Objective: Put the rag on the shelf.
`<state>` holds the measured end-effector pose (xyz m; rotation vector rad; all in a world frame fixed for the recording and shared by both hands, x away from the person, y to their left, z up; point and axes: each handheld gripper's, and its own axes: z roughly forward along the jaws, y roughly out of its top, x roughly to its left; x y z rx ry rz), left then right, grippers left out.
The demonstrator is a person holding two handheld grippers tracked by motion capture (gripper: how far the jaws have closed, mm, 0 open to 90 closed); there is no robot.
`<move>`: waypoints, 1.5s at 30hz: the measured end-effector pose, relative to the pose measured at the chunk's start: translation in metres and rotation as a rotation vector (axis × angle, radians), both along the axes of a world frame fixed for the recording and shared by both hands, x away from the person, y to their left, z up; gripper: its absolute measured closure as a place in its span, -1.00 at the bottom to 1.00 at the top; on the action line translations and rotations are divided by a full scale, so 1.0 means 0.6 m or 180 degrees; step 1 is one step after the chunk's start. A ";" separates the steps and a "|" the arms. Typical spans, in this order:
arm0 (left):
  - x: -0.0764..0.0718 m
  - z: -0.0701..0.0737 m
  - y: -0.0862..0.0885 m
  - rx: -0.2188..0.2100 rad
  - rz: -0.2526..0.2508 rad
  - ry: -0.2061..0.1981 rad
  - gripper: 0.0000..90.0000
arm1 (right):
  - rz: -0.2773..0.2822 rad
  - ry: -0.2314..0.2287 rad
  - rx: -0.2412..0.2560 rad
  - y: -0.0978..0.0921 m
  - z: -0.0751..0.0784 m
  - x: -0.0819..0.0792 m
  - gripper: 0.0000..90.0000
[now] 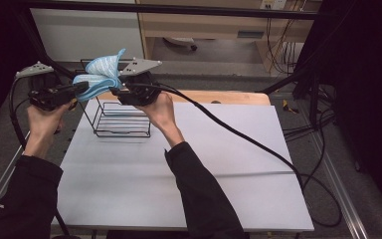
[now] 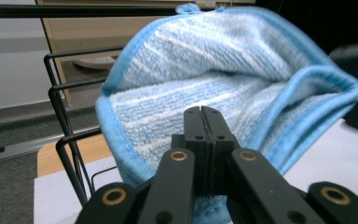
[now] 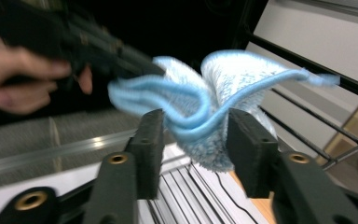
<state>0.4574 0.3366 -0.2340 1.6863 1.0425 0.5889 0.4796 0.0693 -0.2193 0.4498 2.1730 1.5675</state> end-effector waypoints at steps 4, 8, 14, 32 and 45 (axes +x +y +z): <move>0.001 -0.008 0.001 0.0012 -0.0009 0.0006 0.98 | -0.0001 0.0097 0.0250 -0.005 0.012 0.000 0.12; 0.006 -0.013 -0.003 0.0037 -0.0002 0.0005 0.98 | -0.0010 0.0326 0.0302 -0.002 0.010 0.009 0.64; 0.019 -0.028 -0.011 0.0100 0.0031 0.0089 0.98 | 0.0217 0.0596 0.0088 0.019 -0.023 0.019 0.91; -0.051 0.067 0.040 -0.0310 0.0185 -0.0470 0.98 | 0.0059 0.0467 -0.0298 0.036 -0.057 0.024 0.73; -0.007 -0.014 0.006 0.0258 0.0109 0.0116 0.99 | 0.0085 0.0379 -0.0138 0.027 -0.041 0.008 0.74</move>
